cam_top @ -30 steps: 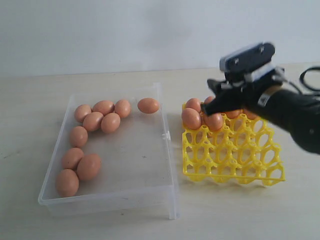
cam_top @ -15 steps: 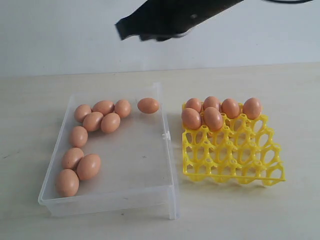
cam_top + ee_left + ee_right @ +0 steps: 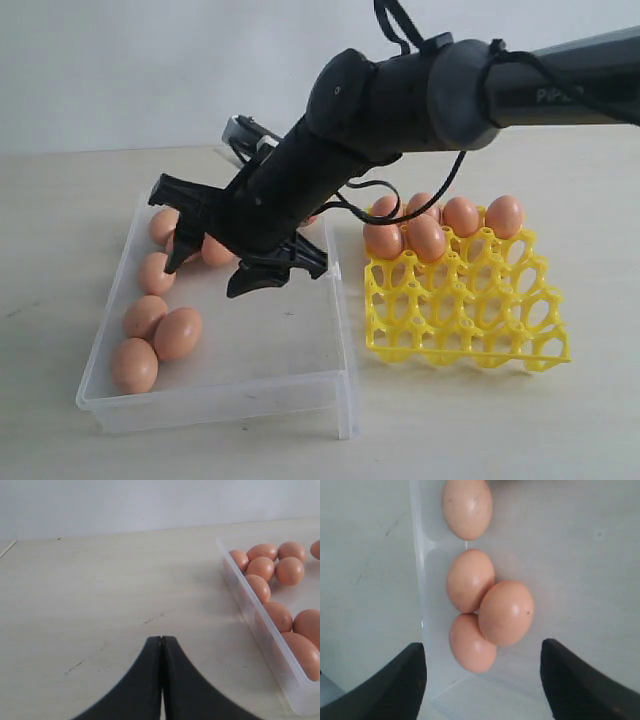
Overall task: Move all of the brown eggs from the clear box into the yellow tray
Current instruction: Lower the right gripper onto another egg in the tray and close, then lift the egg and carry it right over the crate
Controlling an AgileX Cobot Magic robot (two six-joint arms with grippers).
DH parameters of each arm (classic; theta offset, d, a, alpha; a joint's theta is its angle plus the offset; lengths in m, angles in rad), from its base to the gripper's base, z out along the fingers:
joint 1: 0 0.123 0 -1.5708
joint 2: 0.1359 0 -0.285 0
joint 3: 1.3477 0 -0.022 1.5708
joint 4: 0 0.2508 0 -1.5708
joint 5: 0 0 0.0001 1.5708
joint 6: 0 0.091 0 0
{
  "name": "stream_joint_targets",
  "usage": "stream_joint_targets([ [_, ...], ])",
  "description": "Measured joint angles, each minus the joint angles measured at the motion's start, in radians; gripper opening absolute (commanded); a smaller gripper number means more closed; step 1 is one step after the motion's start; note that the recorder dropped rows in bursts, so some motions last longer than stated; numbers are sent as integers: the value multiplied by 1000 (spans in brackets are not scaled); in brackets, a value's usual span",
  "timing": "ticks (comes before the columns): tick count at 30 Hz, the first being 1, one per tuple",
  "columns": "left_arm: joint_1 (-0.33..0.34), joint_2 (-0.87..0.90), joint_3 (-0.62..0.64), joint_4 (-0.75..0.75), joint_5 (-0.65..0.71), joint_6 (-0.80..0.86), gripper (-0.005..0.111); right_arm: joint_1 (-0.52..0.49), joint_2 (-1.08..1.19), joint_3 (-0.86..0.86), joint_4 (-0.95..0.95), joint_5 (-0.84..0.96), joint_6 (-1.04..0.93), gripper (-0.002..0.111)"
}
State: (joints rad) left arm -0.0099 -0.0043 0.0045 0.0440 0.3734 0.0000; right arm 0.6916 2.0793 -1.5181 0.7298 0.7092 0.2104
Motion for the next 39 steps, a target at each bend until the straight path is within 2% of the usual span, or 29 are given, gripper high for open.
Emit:
stream_joint_targets([
  [10, 0, 0, 0, 0, 0, 0, 0, 52, 129, -54, 49, -43, 6, 64],
  [20, 0, 0, 0, 0, 0, 0, 0, 52, 209, -121, 25, -48, 30, 64],
  [25, 0, 0, 0, 0, 0, 0, 0, 52, 232, -123, 8, -48, 32, 59],
  [28, 0, 0, 0, 0, 0, 0, 0, 52, 232, -123, -7, -48, 32, 49],
  [31, 0, 0, 0, 0, 0, 0, 0, 52, 232, -123, -22, -52, 32, 33],
  [35, 0, 0, 0, 0, 0, 0, 0, 52, 232, -123, -26, -52, 32, -1],
  [39, 0, 0, 0, 0, 0, 0, 0, 52, 232, -123, -34, -54, -16, 0],
])
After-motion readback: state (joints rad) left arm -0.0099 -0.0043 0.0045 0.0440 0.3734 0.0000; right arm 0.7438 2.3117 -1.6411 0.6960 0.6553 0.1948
